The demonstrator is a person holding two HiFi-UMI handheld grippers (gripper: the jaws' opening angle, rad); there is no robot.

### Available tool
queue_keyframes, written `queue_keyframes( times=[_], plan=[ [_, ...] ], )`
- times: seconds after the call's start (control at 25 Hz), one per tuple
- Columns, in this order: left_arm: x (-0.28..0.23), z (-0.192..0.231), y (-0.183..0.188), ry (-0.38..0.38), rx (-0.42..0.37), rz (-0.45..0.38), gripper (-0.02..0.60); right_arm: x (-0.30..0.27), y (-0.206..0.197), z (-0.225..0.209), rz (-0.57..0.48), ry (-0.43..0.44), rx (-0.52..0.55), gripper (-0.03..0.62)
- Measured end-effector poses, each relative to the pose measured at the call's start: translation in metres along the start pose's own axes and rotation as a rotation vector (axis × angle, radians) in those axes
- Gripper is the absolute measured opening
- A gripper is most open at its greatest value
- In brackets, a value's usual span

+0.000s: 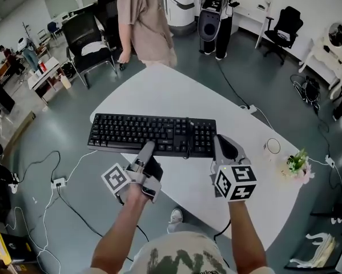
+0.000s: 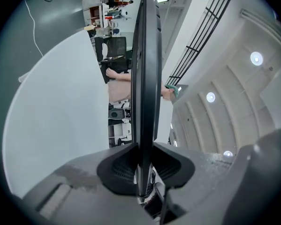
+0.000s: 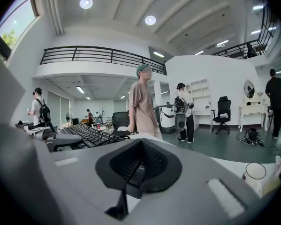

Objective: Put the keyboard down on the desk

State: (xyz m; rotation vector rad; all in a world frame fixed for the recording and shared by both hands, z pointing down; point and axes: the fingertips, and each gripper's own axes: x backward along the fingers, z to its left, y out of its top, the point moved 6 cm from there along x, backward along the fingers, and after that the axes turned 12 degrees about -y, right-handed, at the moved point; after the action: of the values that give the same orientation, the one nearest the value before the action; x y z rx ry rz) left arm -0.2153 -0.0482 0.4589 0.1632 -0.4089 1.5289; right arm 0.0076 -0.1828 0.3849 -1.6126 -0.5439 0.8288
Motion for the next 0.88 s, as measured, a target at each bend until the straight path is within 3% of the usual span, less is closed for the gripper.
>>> queue_keyframes(
  times=[0.4, 0.88],
  plan=[
    [-0.062, 0.032, 0.008, 0.023, 0.039, 0.073, 0.092, -0.048, 0.004, -0.032, 0.015, -0.068, -0.040, -0.002],
    [-0.090, 0.045, 0.016, 0.004, 0.082, 0.171, 0.094, -0.051, 0.005, -0.032, 0.020, -0.157, -0.046, -0.002]
  ],
)
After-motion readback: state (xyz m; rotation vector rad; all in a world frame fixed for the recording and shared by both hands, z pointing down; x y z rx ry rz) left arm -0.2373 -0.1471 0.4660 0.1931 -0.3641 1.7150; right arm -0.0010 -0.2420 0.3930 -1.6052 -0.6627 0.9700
